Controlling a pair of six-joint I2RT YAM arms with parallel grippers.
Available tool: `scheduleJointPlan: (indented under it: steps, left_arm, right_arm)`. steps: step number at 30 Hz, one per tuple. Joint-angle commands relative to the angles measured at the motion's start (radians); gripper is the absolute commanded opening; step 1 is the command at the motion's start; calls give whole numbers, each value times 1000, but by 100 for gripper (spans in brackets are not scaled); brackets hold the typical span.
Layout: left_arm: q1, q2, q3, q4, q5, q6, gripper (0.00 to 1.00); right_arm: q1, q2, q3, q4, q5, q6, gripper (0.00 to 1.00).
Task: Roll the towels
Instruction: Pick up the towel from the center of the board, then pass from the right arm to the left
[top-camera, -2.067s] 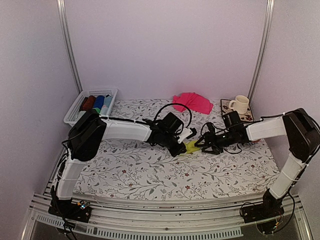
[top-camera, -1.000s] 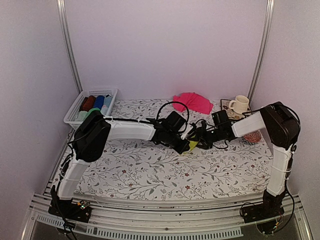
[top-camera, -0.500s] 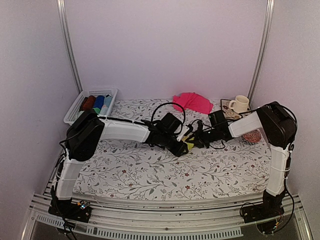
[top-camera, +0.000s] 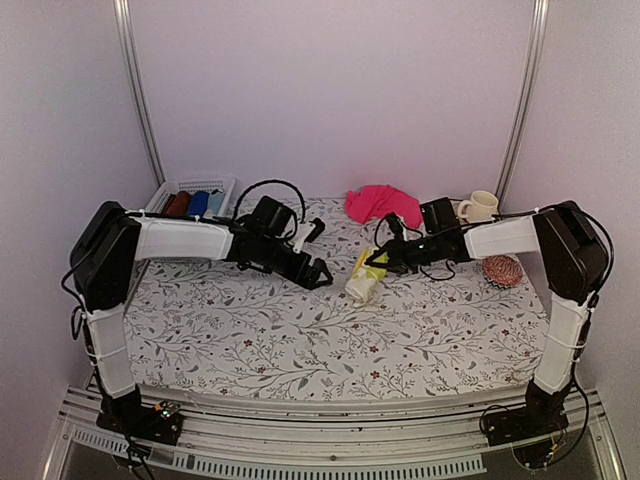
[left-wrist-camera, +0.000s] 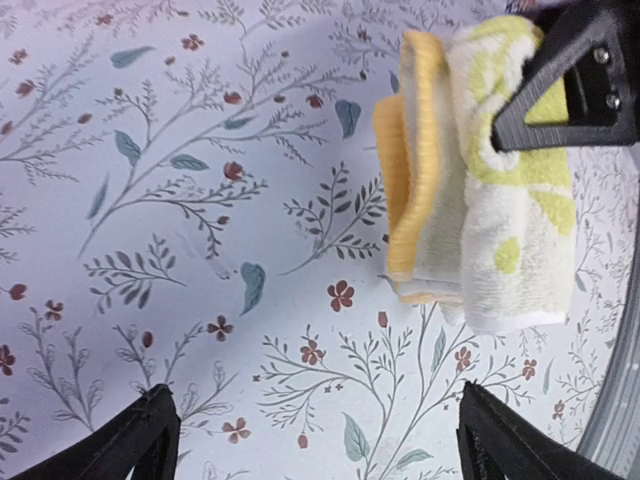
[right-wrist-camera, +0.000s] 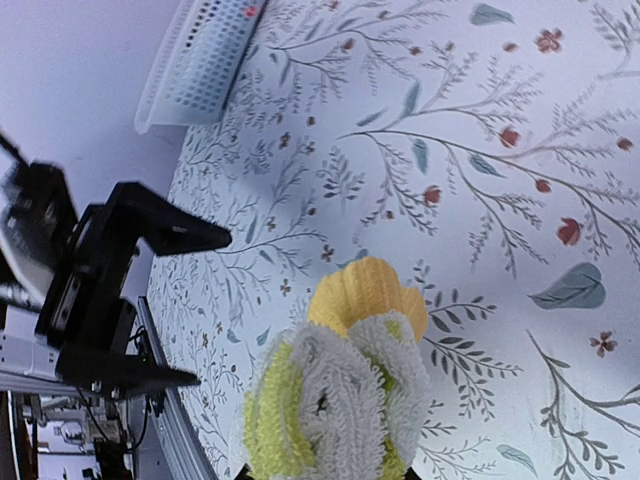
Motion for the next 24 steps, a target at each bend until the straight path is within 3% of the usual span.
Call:
scheduleJointPlan:
  steps: [1,9,18,24]
  left_arm:
    - [80,-88,-61,178,253,21,97]
    - [131,-52,-67,453,611,-84,97]
    - [125,-8,-136,896,843,-383,97]
    - [93,43,-82,879,910,-385,97]
  right_arm:
    - [-2,-99,36,-37,-156,-178,5]
    - [-2,-191,99,-72,-362,-362,5]
    - [2,-249,105,-35,-500,-449,5]
    - [16,-245,121,-4,-519,-463,5]
